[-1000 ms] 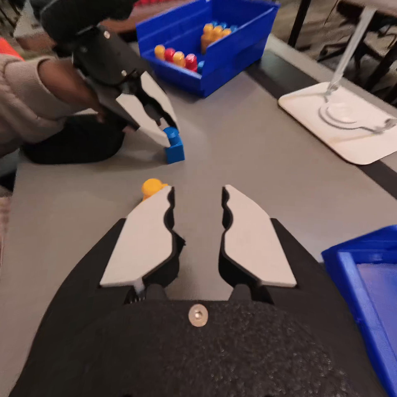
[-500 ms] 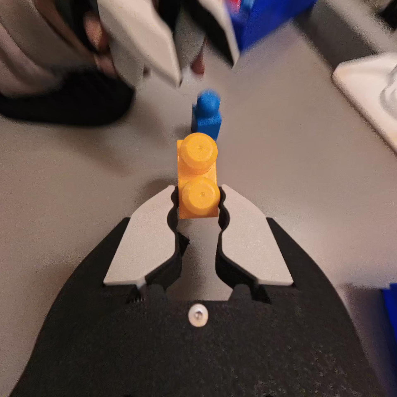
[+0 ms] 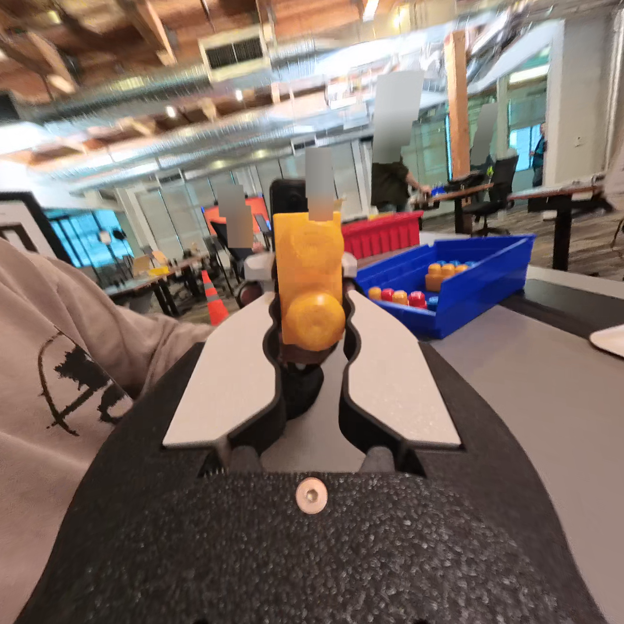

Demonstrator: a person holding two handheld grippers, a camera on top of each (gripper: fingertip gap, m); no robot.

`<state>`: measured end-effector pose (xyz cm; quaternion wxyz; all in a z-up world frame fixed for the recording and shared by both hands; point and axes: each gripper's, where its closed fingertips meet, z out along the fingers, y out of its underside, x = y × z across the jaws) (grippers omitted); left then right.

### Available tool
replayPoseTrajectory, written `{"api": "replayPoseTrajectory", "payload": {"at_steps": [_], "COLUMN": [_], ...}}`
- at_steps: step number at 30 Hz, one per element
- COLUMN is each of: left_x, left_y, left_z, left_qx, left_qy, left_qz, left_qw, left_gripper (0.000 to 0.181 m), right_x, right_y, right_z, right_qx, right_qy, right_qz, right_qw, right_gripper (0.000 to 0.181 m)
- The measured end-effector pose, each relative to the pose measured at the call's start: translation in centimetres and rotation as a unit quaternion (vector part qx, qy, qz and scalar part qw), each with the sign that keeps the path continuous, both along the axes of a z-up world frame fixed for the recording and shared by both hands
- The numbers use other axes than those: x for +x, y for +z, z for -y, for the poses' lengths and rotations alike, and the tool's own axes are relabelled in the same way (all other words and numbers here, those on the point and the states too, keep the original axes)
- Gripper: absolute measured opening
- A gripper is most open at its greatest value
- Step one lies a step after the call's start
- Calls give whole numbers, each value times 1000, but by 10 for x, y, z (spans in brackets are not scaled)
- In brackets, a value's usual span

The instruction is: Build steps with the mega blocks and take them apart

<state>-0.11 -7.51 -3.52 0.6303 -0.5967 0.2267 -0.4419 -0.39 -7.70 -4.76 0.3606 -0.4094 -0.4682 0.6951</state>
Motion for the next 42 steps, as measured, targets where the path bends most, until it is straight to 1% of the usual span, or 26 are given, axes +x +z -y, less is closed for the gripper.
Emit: {"api": "replayPoseTrajectory", "payload": {"at_steps": [3,5,7,9,11,13,15,17,18,19,20,21,22,23,24,25,27,28,29,30,31,32,34,36,40,42], "left_x": [-14,-27,-46,-70,-93,-112,-125,-133,-135,-136,-136,-135,-134,-132,-130,-127,-122,-118,-114,-109,-104,-98,-88,-78,-69,-67], "left_y": [-3,-3,3,8,12,13,11,7,6,5,5,4,3,2,2,3,4,6,9,12,15,19,26,31,35,32], "left_z": [1,2,3,3,5,6,7,6,5,5,5,5,4,4,4,4,5,5,6,6,7,8,10,11,15,14], "left_qx": [1,4,13,23,35,42,45,44,42,40,40,39,39,39,39,39,42,45,49,54,59,64,72,79,85,79], "left_qy": [8,17,38,69,98,125,139,152,153,153,152,151,149,146,141,136,127,121,116,112,107,101,94,88,78,79], "left_qz": [-7,-12,9,18,29,36,43,43,47,52,53,53,54,57,63,69,84,93,101,108,117,128,145,148,146,129], "left_qw": [1000,1000,999,997,994,991,988,987,986,986,986,986,987,987,987,987,987,987,987,986,986,985,982,982,982,985], "left_gripper": [36,36,36,36,36,36,36,36,36,36,36,36,36,36,36,36,37,36,36,36,36,36,37,36,36,36], "right_x": [-22,-32,-39,-46,-59,-70,-80,-90,-95,-99,-100,-102,-103,-102,-102,-100,-91,-82,-71,-60,-48,-40,-31,-27,-28,-31], "right_y": [-24,-25,-21,-29,-58,-93,-122,-144,-152,-159,-164,-164,-162,-155,-144,-127,-76,-47,-19,5,24,37,49,53,53,49], "right_z": [9,11,9,4,-10,-20,-19,-15,-14,-15,-16,-18,-20,-21,-25,-28,-38,-44,-49,-52,-53,-51,-38,-24,-14,-11], "right_qx": [68,80,88,101,154,222,263,288,301,311,320,323,318,305,282,250,168,118,67,22,-10,-25,-32,-43,-35,-13], "right_qy": [-12,-7,6,26,13,-1,6,10,8,4,3,-2,-7,-6,-13,-18,-31,-36,-35,-33,-31,-30,-20,-4,-1,-2], "right_qz": [80,98,110,147,221,292,349,386,399,409,416,413,405,390,367,334,222,160,101,45,-3,-38,-78,-101,-104,-82], "right_qw": [994,992,990,984,963,930,899,876,866,858,851,852,857,869,886,909,960,979,992,998,999,999,996,994,994,997], "right_gripper": [35,35,35,45,52,61,67,67,66,58,40,34,34,34,34,33,33,33,33,33,33,33,33,34,34,33]}}
